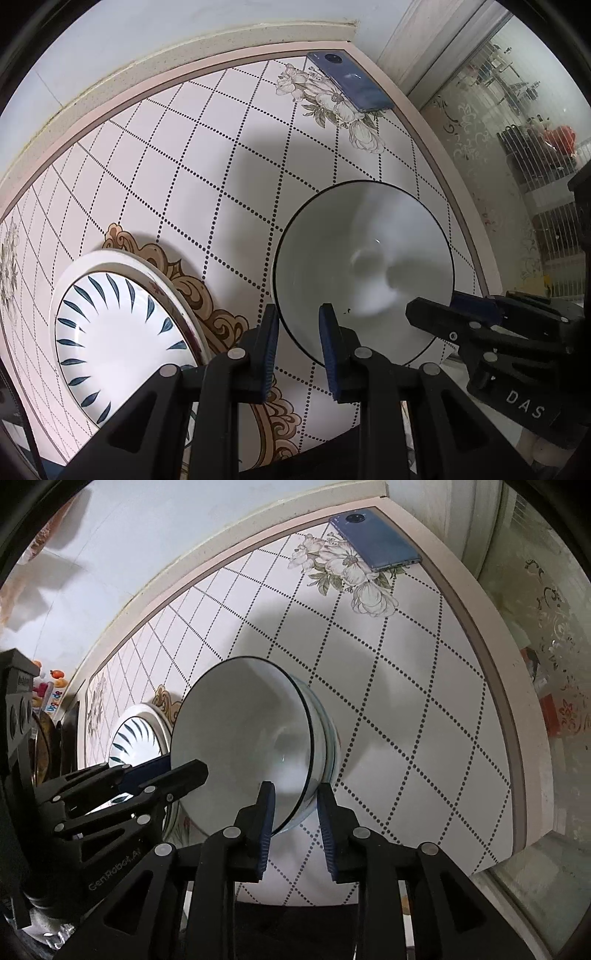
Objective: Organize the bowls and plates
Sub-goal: 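Carry the small black-rimmed bowl with both grippers into the nested bowls, then open both grippers and raise them away from the bowl stack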
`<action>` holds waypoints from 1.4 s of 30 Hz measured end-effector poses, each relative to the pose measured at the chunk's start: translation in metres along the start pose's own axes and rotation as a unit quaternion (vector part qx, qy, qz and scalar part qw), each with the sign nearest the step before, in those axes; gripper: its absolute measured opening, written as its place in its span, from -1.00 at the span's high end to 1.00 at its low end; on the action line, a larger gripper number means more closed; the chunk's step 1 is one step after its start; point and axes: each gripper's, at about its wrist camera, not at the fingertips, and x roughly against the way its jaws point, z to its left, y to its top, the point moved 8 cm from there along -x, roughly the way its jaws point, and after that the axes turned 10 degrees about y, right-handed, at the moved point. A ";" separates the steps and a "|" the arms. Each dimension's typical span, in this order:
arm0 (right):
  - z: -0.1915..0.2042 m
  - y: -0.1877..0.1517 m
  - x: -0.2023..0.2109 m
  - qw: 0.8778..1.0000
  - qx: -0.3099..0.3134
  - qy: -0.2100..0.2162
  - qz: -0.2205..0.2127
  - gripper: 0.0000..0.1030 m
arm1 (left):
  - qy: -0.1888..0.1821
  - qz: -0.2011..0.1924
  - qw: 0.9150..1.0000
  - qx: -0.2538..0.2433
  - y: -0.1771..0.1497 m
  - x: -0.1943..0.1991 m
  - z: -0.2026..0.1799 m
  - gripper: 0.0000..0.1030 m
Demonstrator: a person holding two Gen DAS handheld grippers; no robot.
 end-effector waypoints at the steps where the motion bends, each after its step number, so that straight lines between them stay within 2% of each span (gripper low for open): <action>1: 0.001 -0.001 0.001 1.000 0.002 0.001 0.001 0.48 | 0.001 0.001 1.000 0.002 -0.001 0.001 0.001 0.62; 6: 0.001 -0.006 0.009 1.000 0.002 -0.007 0.005 0.47 | 0.017 -0.021 1.000 0.000 -0.004 0.026 0.005 0.60; 8: 0.003 -0.008 0.018 1.000 0.009 -0.020 0.000 0.30 | 0.026 -0.039 0.999 0.001 -0.005 0.044 0.008 0.60; 10: 0.009 -0.011 0.031 0.999 0.016 -0.026 -0.012 -0.26 | 0.030 -0.056 0.998 0.008 -0.008 0.064 0.013 0.55; 11: 0.012 -0.013 0.039 0.999 0.023 -0.027 -0.019 -0.36 | 0.028 -0.063 0.998 0.010 -0.009 0.072 0.014 0.43; 15: 0.029 -0.022 0.074 0.996 0.047 -0.052 -0.051 -0.62 | 0.017 -0.088 0.996 0.021 -0.016 0.103 0.018 0.34; 16: 0.033 -0.025 0.081 0.996 0.050 -0.054 -0.057 -0.69 | 0.014 -0.094 0.995 0.022 -0.017 0.110 0.019 0.14; 17: 0.038 -0.027 0.090 0.995 0.053 -0.057 -0.064 -0.71 | 0.008 -0.100 0.995 0.024 -0.018 0.119 0.019 -0.17; 20: 0.049 -0.036 0.119 0.991 0.063 -0.077 -0.091 -0.77 | -0.004 -0.126 0.991 0.031 -0.022 0.142 0.019 -0.63; 25: 0.065 -0.046 0.160 0.985 0.070 -0.086 -0.132 -0.83 | 0.012 -0.166 0.986 0.030 -0.029 0.174 0.019 -0.91; 29: 0.073 -0.055 0.191 0.982 0.066 -0.079 -0.159 -0.86 | 0.011 -0.189 0.981 0.036 -0.034 0.195 0.022 -0.92; 33: 0.080 -0.063 0.224 0.975 0.072 -0.089 -0.190 -0.89 | 0.004 -0.198 0.979 0.045 -0.036 0.211 0.026 -0.92; 42: 0.094 -0.071 0.260 0.973 0.079 -0.073 -0.206 -0.91 | -0.001 -0.207 0.977 0.045 -0.032 0.229 0.023 -0.92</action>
